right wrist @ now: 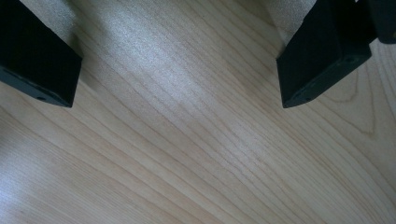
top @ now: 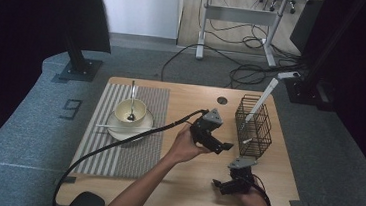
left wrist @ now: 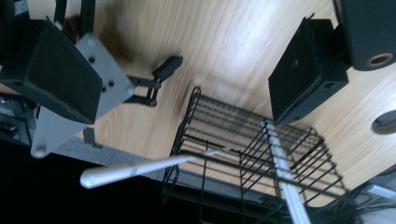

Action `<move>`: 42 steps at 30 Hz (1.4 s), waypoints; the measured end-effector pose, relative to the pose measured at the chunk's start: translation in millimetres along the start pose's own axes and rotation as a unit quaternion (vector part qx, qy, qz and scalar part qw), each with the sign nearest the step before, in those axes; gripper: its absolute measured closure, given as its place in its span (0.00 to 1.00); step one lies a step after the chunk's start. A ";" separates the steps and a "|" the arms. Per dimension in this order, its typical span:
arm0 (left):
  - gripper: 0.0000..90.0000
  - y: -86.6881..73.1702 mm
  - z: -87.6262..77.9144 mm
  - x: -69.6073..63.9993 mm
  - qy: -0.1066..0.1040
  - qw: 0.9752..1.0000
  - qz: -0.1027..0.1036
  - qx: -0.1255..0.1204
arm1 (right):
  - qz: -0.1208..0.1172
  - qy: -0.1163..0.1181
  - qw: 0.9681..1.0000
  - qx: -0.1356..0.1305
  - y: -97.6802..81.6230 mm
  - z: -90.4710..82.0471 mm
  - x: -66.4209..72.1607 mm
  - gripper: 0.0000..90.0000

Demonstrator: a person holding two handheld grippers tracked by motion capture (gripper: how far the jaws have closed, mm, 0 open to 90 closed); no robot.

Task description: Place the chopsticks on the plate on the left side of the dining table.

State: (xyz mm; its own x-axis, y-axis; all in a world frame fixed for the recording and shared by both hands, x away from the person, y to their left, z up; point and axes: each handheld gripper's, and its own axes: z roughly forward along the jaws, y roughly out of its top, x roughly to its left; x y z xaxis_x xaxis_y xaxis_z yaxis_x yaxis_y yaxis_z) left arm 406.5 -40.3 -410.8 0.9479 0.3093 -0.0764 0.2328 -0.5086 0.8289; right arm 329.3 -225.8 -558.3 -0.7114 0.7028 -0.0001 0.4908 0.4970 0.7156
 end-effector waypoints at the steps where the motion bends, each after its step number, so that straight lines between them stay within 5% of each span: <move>1: 0.12 2.1 3.8 -0.3 -0.003 1.000 -0.001 -0.001 | 0.000 0.000 1.000 0.000 0.0 0.0 0.0 0.00; 12: 0.15 16.0 39.5 -7.0 -0.015 0.999 0.018 0.023 | 0.000 0.000 1.000 0.000 0.0 -0.1 0.1 0.00; 18: 0.18 15.4 53.3 -1.6 -0.017 1.000 -0.001 0.015 | -0.001 0.001 1.000 0.000 0.1 0.1 -0.1 0.00; 22: 0.23 18.4 61.9 -3.4 -0.015 0.999 0.016 0.023 | -0.001 0.002 1.000 0.000 0.2 0.2 -0.2 0.00; 34: 0.60 23.4 63.8 -6.4 0.008 0.999 0.038 0.012 | -0.002 0.003 1.000 0.000 0.3 0.3 -0.1 0.00; 42: 0.76 27.4 60.9 -2.4 0.020 0.999 0.033 0.005 | -0.003 0.003 1.000 0.001 0.3 0.2 -0.3 0.00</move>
State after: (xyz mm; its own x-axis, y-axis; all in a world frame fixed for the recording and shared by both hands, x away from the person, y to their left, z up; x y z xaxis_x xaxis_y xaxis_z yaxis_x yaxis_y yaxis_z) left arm 423.8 -103.9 -421.7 0.9517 0.3069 0.0013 0.1721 -0.5370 0.8258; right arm 329.7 -225.7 -558.3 -0.7169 0.6972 0.0004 0.4878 0.5011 0.7149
